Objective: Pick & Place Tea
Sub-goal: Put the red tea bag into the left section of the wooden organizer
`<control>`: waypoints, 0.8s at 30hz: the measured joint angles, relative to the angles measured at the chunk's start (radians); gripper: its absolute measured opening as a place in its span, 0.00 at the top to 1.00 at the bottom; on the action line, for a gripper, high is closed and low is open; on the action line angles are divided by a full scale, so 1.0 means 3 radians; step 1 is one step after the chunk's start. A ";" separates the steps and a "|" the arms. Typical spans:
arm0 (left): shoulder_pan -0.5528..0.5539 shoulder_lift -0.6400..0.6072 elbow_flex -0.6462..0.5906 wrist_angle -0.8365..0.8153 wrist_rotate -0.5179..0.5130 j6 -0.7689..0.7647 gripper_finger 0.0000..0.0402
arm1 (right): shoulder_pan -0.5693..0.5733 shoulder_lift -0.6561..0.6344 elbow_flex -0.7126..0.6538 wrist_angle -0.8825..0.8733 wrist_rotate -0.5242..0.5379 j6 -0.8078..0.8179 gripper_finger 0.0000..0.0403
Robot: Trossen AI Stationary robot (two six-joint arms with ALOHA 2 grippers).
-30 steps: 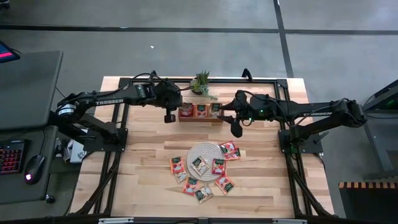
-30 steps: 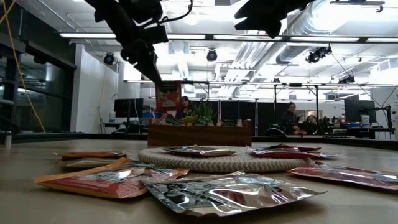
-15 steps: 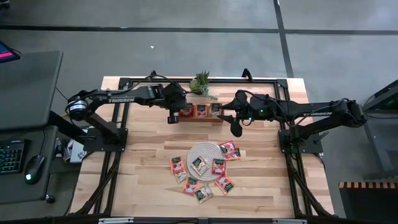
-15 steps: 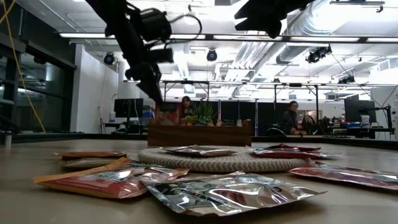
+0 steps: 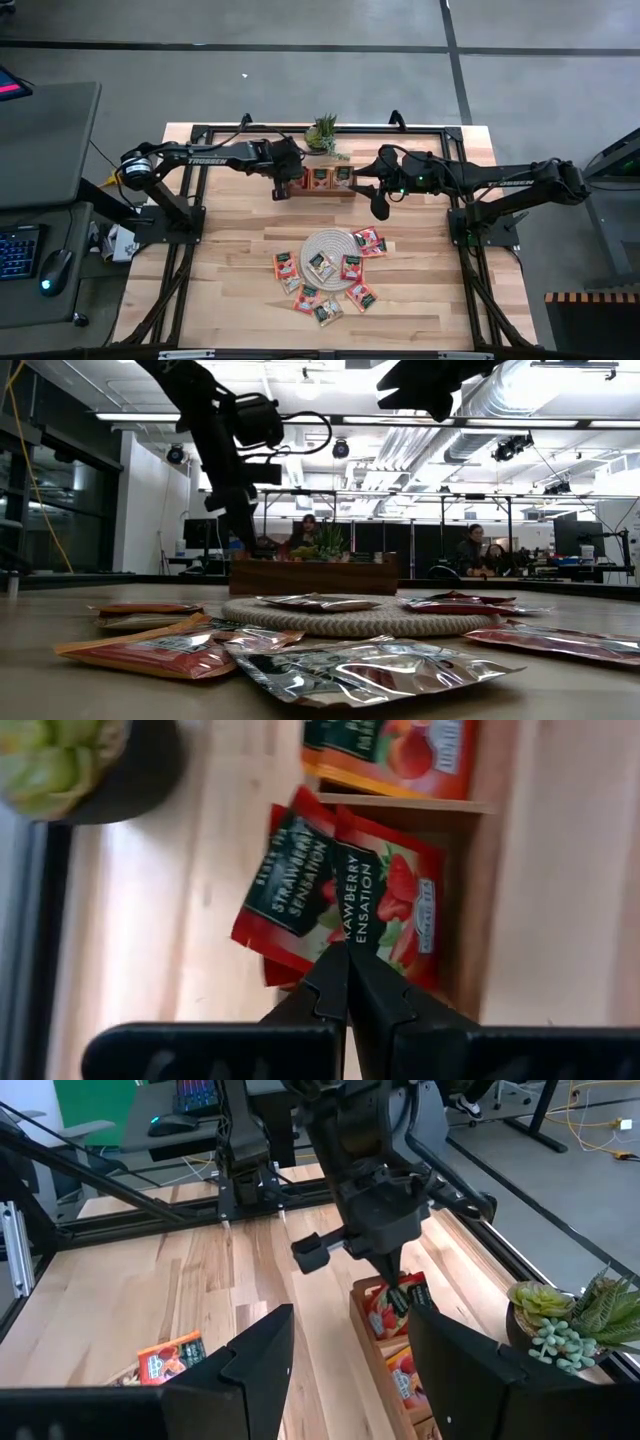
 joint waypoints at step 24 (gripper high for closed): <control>-0.0003 -0.0001 0.0162 -0.0120 -0.0168 0.0023 1.00 | 0.0000 0.0001 0.0000 -0.0051 0.0000 -0.0003 0.52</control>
